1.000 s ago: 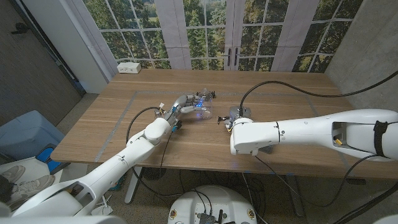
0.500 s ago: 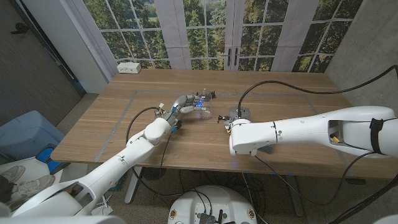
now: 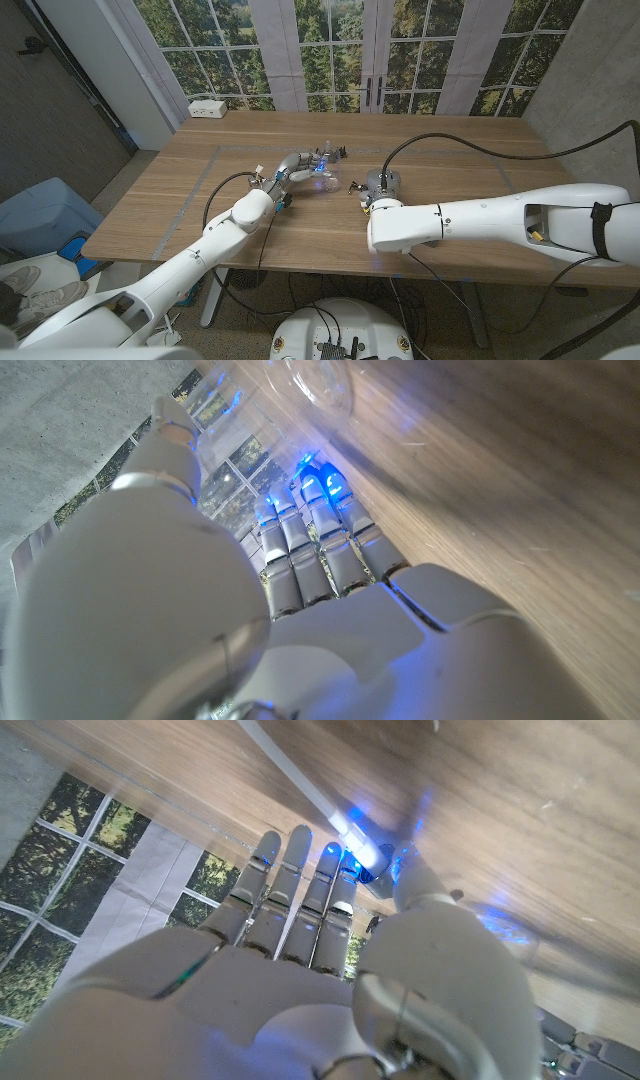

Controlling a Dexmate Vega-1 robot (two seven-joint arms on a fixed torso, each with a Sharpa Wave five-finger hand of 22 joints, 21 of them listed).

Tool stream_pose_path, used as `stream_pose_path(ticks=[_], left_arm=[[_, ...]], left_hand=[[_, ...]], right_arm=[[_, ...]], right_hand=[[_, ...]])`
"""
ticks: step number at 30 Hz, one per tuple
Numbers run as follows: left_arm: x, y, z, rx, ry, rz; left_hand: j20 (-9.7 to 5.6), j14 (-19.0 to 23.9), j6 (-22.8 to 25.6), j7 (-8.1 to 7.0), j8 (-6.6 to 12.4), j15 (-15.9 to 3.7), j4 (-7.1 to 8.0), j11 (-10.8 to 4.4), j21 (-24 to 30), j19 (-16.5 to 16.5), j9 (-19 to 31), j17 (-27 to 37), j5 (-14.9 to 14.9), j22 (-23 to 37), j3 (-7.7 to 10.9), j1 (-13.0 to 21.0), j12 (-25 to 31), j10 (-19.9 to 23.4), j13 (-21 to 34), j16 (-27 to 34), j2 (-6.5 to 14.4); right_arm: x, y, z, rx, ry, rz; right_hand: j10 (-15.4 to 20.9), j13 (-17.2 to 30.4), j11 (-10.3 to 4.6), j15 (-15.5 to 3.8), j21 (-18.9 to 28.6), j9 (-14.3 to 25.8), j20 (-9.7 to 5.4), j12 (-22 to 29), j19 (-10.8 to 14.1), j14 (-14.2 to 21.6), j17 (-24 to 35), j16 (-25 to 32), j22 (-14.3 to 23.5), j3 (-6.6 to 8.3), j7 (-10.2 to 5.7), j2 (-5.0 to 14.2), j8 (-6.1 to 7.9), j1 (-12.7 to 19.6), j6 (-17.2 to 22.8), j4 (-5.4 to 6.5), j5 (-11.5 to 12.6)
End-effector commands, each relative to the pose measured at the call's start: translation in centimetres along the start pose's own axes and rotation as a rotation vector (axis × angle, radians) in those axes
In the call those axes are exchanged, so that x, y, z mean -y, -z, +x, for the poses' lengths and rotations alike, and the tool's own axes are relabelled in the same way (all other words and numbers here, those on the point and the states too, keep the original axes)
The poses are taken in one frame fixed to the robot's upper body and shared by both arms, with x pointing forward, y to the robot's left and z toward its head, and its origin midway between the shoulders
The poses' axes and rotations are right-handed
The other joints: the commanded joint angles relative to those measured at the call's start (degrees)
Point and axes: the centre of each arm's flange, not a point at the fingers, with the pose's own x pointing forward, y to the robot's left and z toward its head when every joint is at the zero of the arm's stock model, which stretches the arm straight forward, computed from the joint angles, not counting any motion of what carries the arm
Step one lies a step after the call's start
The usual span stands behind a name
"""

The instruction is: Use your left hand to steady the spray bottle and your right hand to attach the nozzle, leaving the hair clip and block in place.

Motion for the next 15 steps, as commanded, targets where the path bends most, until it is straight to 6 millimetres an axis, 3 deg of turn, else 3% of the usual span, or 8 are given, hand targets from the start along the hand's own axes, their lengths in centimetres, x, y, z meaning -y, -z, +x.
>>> stream_pose_path(ticks=[1,15], left_arm=[[0.0,0.1,0.3,-0.006,0.006,0.0],[-0.1,0.0,1.1,-0.002,0.021,0.005]], left_hand=[[-0.78,0.32,17.51,-0.42,0.41,-9.03,0.21,-3.91,0.25,-0.53,2.0,0.14,0.24,-0.03,0.2,12.85,0.17,18.29,1.01,-0.27,13.17],[-0.76,0.32,17.6,-0.43,0.21,-9.08,0.18,-3.97,0.41,-0.62,2.03,0.14,0.25,-0.06,0.0,12.93,-0.02,18.33,1.06,-0.34,13.2]], right_arm=[[0.0,1.3,-0.2,-0.069,0.13,0.127],[0.9,3.3,-0.3,-0.126,0.343,0.406]], right_hand=[[0.55,0.35,0.06,-9.21,0.55,0.02,-0.16,0.27,-0.13,0.74,0.17,-0.29,0.13,0.76,-3.03,1.8,0.46,2.39,5.34,0.3,0.4],[1.15,0.78,0.3,-8.97,1.1,0.02,-0.09,0.52,-0.1,1.13,-0.23,-1.35,0.03,1.14,-2.93,1.76,0.29,2.38,5.27,0.55,0.41]])
